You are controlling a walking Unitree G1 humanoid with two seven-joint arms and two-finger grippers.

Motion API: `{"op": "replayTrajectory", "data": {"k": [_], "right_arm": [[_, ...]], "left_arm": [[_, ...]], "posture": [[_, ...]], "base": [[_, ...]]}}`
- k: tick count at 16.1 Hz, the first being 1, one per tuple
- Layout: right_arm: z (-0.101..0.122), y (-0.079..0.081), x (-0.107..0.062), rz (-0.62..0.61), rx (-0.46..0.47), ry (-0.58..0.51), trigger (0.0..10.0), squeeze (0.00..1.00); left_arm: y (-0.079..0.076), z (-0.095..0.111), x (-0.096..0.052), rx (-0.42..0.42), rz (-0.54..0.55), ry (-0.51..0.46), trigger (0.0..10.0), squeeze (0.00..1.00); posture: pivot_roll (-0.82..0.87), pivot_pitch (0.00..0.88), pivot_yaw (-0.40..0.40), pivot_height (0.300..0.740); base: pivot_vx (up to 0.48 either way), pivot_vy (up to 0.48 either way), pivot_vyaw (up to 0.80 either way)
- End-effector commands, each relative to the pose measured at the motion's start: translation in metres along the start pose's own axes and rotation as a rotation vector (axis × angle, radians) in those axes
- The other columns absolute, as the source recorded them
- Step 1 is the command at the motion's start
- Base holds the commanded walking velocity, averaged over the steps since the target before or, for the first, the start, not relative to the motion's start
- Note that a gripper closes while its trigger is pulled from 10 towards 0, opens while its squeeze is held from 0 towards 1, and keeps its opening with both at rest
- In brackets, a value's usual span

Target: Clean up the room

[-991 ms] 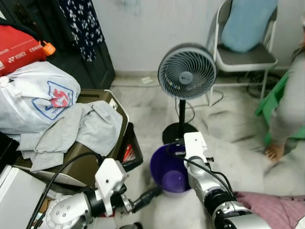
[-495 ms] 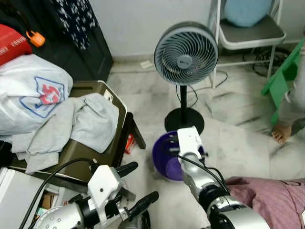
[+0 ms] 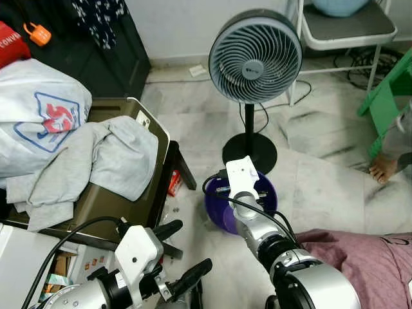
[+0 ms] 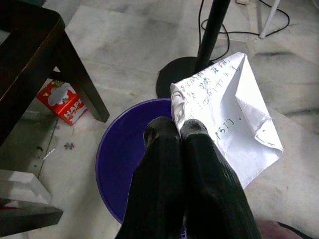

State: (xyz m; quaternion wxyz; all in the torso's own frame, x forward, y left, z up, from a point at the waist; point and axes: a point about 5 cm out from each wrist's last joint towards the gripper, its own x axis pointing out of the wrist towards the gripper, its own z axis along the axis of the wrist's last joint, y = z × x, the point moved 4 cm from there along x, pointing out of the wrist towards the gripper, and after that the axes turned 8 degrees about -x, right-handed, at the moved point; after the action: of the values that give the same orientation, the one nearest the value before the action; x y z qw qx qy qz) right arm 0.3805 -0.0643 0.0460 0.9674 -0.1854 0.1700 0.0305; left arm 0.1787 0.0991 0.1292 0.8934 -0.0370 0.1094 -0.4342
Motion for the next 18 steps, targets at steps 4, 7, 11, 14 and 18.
{"op": "replayTrajectory", "data": {"k": [4,7,11,14,18], "right_arm": [[-0.005,-0.001,0.000,-0.003,-0.032,0.022,10.0,0.00],[0.007,-0.019,0.007,-0.045,-0.027,-0.006,10.0,0.00],[0.033,-0.038,0.013,-0.099,-0.011,-0.076,10.0,0.00],[0.026,-0.039,0.012,-0.096,0.003,-0.059,10.0,0.66],[0.021,-0.037,0.011,-0.094,0.018,-0.048,10.0,1.00]], "left_arm": [[0.003,0.000,-0.004,0.007,0.029,0.020,10.0,0.00],[0.003,-0.001,-0.004,0.003,0.035,0.022,10.0,0.00],[0.006,-0.001,-0.004,0.003,0.040,0.024,10.0,0.00],[0.006,-0.002,-0.003,0.002,0.042,0.027,10.0,0.00],[0.006,-0.002,-0.003,0.002,0.044,0.029,10.0,0.00]], "posture": [[0.30,0.313,0.174,0.740],[0.31,0.316,0.176,0.740],[0.30,0.318,0.176,0.740],[0.30,0.320,0.175,0.740],[0.30,0.320,0.175,0.740]], "base": [[0.000,0.000,0.00],[0.000,0.000,0.00],[0.000,0.000,0.00],[0.000,0.000,0.00],[0.000,0.000,0.00]]}}
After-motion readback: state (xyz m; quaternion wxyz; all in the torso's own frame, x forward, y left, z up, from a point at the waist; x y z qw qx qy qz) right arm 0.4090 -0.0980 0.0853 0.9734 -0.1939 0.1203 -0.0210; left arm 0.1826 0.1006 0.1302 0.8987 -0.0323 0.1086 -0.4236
